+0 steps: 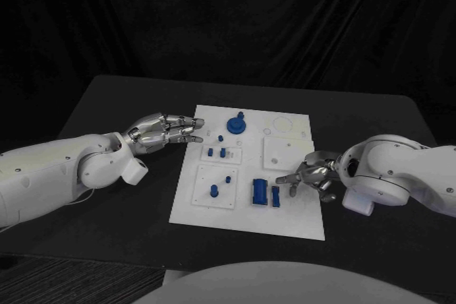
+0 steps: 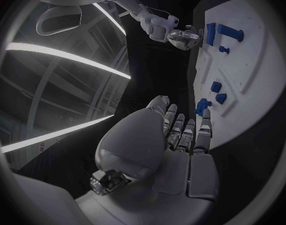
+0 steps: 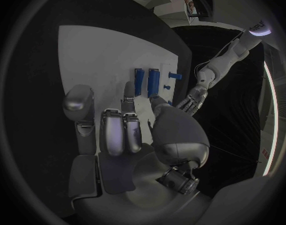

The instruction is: Assemble the parts on the task board

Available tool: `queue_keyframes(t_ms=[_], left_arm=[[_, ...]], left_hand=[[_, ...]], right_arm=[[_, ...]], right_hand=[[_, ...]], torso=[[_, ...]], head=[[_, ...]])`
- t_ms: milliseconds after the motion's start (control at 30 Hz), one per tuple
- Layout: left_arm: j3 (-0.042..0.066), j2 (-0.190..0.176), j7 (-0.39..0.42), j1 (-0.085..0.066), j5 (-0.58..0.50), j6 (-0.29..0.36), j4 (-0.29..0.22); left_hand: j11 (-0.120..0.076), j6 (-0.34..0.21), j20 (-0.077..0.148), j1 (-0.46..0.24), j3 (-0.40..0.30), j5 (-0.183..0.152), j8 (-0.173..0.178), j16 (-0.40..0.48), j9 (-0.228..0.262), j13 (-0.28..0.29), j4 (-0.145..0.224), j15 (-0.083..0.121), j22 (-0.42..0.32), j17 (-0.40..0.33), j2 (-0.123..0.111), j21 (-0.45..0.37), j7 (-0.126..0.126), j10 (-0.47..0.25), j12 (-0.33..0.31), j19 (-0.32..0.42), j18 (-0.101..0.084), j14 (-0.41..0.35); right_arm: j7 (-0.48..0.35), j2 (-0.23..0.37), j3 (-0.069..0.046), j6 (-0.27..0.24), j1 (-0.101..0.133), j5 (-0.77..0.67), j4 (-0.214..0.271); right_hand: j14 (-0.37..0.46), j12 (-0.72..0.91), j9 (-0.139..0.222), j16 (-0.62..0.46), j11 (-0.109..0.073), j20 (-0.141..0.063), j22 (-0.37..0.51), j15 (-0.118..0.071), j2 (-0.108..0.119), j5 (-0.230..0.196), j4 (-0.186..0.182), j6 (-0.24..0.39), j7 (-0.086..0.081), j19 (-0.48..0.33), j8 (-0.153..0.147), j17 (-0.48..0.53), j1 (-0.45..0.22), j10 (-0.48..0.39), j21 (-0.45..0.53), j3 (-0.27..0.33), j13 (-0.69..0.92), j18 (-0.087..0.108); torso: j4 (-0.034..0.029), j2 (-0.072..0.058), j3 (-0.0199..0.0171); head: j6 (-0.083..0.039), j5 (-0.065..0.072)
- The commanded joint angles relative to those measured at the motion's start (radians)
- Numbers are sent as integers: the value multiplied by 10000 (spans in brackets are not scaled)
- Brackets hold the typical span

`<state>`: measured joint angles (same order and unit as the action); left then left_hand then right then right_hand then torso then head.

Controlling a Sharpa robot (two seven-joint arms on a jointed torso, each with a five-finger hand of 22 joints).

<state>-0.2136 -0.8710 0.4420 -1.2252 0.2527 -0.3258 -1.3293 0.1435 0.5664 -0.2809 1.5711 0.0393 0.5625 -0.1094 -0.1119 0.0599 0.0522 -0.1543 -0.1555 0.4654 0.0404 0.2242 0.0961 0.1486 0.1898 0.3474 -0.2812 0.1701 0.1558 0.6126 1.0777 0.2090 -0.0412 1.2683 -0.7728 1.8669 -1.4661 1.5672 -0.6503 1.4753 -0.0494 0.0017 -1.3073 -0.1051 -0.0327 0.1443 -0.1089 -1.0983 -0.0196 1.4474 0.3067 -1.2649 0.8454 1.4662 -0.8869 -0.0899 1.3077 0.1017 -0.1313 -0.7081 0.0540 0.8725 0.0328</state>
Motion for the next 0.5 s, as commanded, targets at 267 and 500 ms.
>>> queue_keyframes(t_ms=[267, 500], left_arm=[[9, 11, 125, 12, -53, -34, 7], [9, 38, 134, 14, -53, -74, 18]], left_hand=[[71, -9, -2, -20, -64, 62, -7, -61, -3, 2, -11, -57, 23, -5, -65, 51, 18, 38, 17, -20, 110, 17], [70, -11, -2, -23, -72, 62, -8, -61, -3, 2, -8, -57, 13, -5, -68, 50, 19, 40, 16, -17, 110, 17]], right_arm=[[-1102, 616, -8, -148, 456, -1619, 511], [-960, 530, -6, 509, 300, -2802, 489]], right_hand=[[-611, 36, -2723, 172, -148, -148, -1134, -206, 416, 150, 1261, 1271, 180, 75, 2098, -335, 1912, 1046, -307, 1, 2631, 104], [-595, 36, -5293, 148, -270, -176, -1098, -248, 638, -603, 1181, 1784, 266, 39, 4370, -272, 2504, 1046, -157, 392, 2631, 116]], torso=[[-4, -1, 3], [-3, 1, 3]], head=[[1, 20], [1, 37]])
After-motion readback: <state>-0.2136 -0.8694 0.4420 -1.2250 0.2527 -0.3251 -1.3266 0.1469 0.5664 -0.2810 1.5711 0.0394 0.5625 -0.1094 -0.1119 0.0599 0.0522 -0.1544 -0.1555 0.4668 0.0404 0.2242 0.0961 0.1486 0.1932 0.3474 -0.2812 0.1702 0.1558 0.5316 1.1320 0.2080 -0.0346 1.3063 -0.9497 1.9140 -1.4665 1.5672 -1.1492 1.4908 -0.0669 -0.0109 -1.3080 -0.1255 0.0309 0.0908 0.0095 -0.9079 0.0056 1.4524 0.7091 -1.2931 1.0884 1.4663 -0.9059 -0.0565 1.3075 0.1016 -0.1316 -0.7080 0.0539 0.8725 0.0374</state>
